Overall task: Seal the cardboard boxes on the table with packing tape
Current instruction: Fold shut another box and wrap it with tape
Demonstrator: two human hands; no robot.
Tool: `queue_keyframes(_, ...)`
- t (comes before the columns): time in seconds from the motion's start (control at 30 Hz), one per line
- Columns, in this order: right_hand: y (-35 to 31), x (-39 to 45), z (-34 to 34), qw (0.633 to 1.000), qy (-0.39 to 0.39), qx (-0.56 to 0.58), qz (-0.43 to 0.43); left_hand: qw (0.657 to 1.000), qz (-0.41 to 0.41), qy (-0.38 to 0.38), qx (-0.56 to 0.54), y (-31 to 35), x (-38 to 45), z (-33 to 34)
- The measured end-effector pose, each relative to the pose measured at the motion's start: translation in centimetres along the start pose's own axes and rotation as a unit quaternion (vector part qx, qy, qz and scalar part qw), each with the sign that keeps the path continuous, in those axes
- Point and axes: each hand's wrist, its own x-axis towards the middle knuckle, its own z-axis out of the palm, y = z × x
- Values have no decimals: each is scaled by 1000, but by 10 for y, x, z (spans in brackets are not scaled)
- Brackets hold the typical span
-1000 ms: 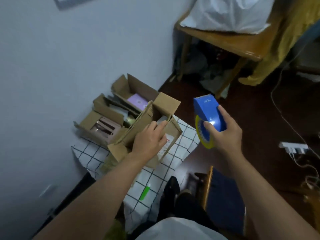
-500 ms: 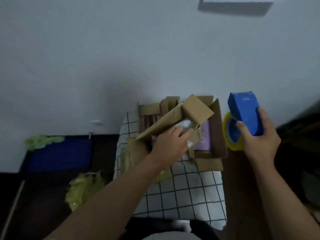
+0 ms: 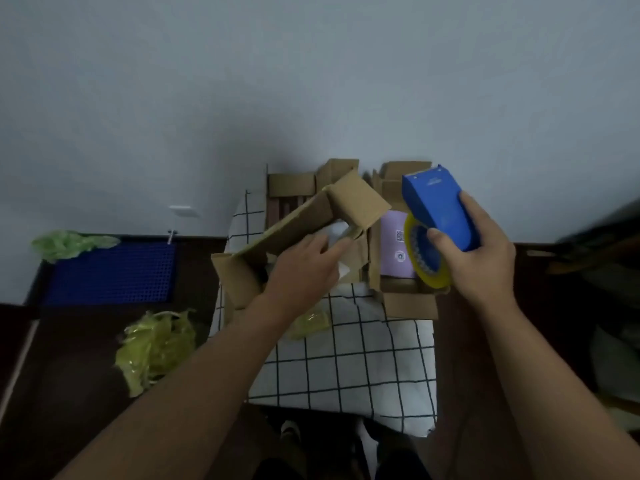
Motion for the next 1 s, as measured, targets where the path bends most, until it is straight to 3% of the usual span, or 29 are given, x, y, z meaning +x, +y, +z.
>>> queue_keyframes(0.2, -2, 1, 43, 999, 33, 15, -10, 1000, 21, 0, 4, -39, 11, 4)
queue_keyframes(0.53, 42, 23, 108, 985, 74, 54, -144, 989, -62, 67, 114, -67, 31, 35)
queue_keyframes(0.77, 69, -14, 123, 965, 131, 73, -215, 966, -84, 138, 203, -33, 11, 57)
queue_keyframes(1.0, 86, -136, 78, 943, 188, 122, -244, 949, -44, 214, 228, 37, -97, 59)
